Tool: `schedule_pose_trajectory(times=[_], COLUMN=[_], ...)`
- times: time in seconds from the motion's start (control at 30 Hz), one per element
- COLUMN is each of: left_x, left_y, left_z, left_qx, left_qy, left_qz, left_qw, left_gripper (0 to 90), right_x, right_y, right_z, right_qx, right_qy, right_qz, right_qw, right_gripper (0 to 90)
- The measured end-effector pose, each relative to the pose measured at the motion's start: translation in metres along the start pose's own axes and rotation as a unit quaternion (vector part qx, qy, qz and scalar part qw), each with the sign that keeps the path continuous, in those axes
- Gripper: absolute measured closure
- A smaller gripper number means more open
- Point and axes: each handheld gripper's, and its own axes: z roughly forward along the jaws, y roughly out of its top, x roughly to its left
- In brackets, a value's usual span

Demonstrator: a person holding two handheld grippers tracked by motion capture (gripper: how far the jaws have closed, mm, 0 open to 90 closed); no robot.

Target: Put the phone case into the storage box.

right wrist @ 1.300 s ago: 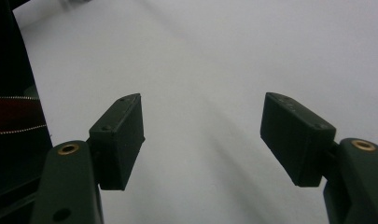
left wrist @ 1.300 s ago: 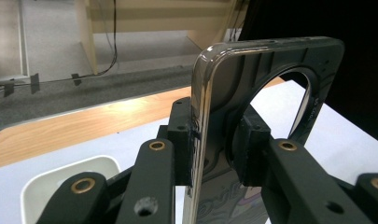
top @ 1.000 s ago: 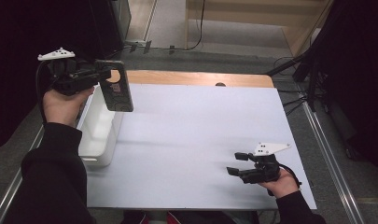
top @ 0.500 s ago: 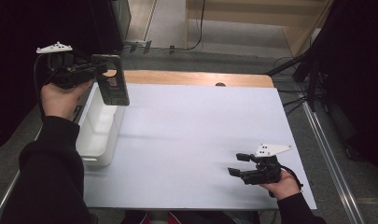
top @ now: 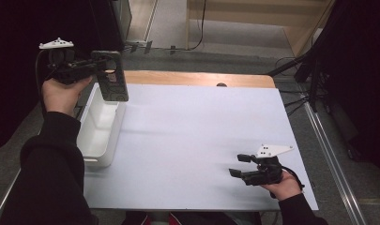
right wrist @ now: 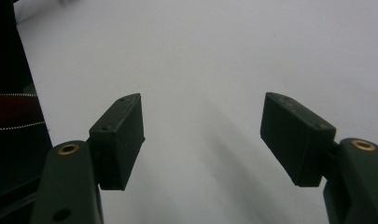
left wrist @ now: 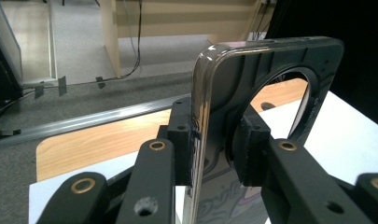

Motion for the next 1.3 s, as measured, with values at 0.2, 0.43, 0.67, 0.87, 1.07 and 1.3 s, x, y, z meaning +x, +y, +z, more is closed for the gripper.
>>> schedule_pose_trajectory(times=[0.2, 0.43, 0.67, 0.87, 1.07, 1.3], left_x=[0.009, 0.022, 0.029, 0.038, 0.048, 0.056], left_y=[0.003, 0.000, -0.003, -0.006, -0.009, -0.013], left_z=[0.003, 0.008, 0.011, 0.015, 0.018, 0.021], left_qx=[-0.003, -0.002, 0.002, 0.003, 0.002, 0.004], left_qy=[0.007, 0.019, 0.032, 0.044, 0.056, 0.068], left_qz=[-0.007, -0.009, -0.010, -0.010, -0.019, -0.023], left_qw=[0.9999, 0.9998, 0.9994, 0.9990, 0.9983, 0.9974], left_gripper=[71.5, 71.5, 71.5, 71.5, 71.5, 71.5], right_x=[0.000, 0.000, 0.000, 0.000, 0.001, 0.001], right_y=[0.000, 0.000, 0.000, 0.000, 0.000, 0.001], right_z=[0.000, 0.000, 0.000, 0.000, 0.001, 0.003], right_qx=[0.000, -0.002, -0.001, -0.002, -0.001, -0.003], right_qy=[0.000, -0.001, -0.001, -0.001, 0.001, 0.011], right_qz=[0.000, -0.002, -0.001, -0.002, -0.003, -0.002], right_qw=[1.0000, 1.0000, 1.0000, 1.0000, 1.0000, 0.9999], right_gripper=[29.2, 29.2, 29.3, 29.3, 29.3, 29.3])
